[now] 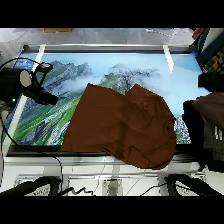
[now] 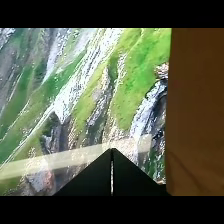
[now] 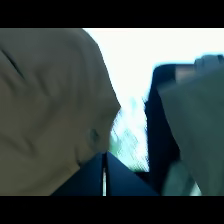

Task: Fold the clothes and pants, and hang the long-sleeved shirts on hangers.

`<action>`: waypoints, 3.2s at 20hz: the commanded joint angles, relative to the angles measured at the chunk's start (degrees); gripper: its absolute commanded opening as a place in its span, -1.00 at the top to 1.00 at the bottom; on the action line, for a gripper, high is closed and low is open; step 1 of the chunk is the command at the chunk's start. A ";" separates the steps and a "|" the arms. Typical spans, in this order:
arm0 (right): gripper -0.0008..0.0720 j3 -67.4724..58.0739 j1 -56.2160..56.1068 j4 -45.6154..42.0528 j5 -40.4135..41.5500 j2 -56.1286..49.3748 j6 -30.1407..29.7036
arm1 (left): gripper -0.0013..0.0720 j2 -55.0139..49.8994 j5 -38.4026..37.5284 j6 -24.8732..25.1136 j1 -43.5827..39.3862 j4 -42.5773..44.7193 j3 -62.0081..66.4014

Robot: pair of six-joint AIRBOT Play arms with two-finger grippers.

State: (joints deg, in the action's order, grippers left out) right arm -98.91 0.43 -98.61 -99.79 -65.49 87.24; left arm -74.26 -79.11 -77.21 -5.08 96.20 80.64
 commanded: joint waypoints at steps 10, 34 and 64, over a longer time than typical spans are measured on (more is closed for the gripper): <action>-0.42 56.33 18.93 12.70 7.61 6.03 -6.67 | 0.94 -0.04 1.95 0.04 0.04 -2.21 0.02; 0.95 58.69 15.15 33.48 34.03 4.07 -7.61 | 0.94 -0.04 4.52 0.02 -0.42 -2.45 0.02; 0.95 47.36 -1.20 26.80 58.27 -3.61 3.15 | -0.32 -0.87 1.95 16.61 22.08 -31.76 -43.95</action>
State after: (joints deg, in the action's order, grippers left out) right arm -51.48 -0.73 -71.94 -40.69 -69.10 90.41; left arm -75.09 -77.97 -61.25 16.95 62.74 38.09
